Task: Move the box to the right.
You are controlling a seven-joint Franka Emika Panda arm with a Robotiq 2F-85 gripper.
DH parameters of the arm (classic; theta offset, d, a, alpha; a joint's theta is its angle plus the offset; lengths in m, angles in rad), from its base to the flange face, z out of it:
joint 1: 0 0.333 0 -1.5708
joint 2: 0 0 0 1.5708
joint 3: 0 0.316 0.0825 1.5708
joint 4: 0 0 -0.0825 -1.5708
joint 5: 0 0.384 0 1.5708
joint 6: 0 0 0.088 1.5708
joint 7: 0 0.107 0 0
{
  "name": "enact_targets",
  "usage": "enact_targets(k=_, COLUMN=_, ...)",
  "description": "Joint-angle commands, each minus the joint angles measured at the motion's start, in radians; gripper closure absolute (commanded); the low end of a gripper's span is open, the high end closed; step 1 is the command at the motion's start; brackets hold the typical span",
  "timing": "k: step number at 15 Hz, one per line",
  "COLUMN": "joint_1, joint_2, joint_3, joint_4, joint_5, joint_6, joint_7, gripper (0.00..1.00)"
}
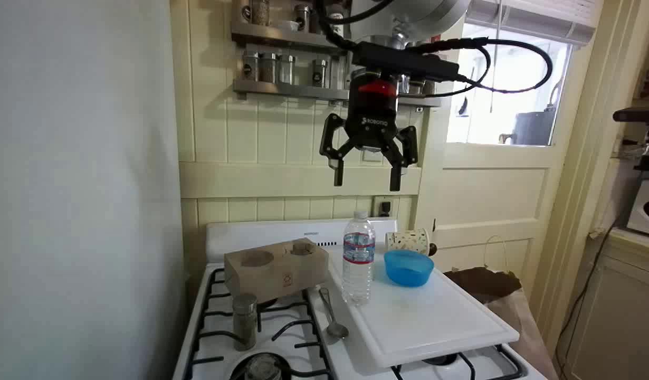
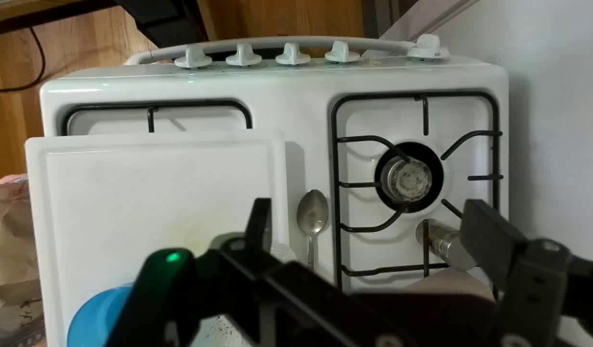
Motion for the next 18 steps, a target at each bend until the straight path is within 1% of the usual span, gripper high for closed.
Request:
enact_targets(k=1, joint_1=0.006, joint_2=0.001, joint_3=-0.005, joint_4=0.002, joint_5=-0.001, joint_6=-0.002, joint_7=0.001, gripper=0.00)
enact_targets(k=3, joint_1=-0.001, joint_2=0.013, joint_3=-0.007, joint_4=0.028, joint_5=-0.033, joint_6=0.014, joint_7=0.001, gripper=0.00)
enact_targets(k=7, joint_1=-0.020, joint_2=0.053, joint_3=-0.011, joint_4=0.109, joint_5=-0.149, joint_6=0.040, joint_7=0.029, gripper=0.00)
enact_targets(k=9, joint_1=-0.025, joint_2=0.092, joint_3=-0.015, joint_4=0.176, joint_5=-0.210, joint_6=0.034, joint_7=0.033, gripper=0.00)
enact_targets(k=10, joint_1=-0.019, joint_2=0.129, joint_3=-0.029, joint_4=0.237, joint_5=-0.196, joint_6=-0.013, joint_7=-0.043, gripper=0.00)
enact_targets(k=11, joint_1=-0.016, joint_2=0.162, joint_3=-0.036, joint_4=0.289, joint_5=-0.190, joint_6=-0.032, joint_7=-0.078, gripper=0.00)
enact_targets(k=13, joint_1=-0.017, joint_2=0.259, joint_3=-0.047, joint_4=0.421, joint_5=-0.188, joint_6=-0.076, joint_7=-0.104, gripper=0.00)
enact_targets(k=16, joint_1=-0.006, joint_2=0.409, joint_3=-0.061, joint_4=0.585, joint_5=-0.281, joint_6=-0.114, joint_7=-0.023, gripper=0.00)
enact_targets(k=18, joint_1=0.009, joint_2=0.516, joint_3=-0.081, joint_4=0.690, joint_5=-0.319, joint_6=-0.155, joint_7=0.012, gripper=0.00)
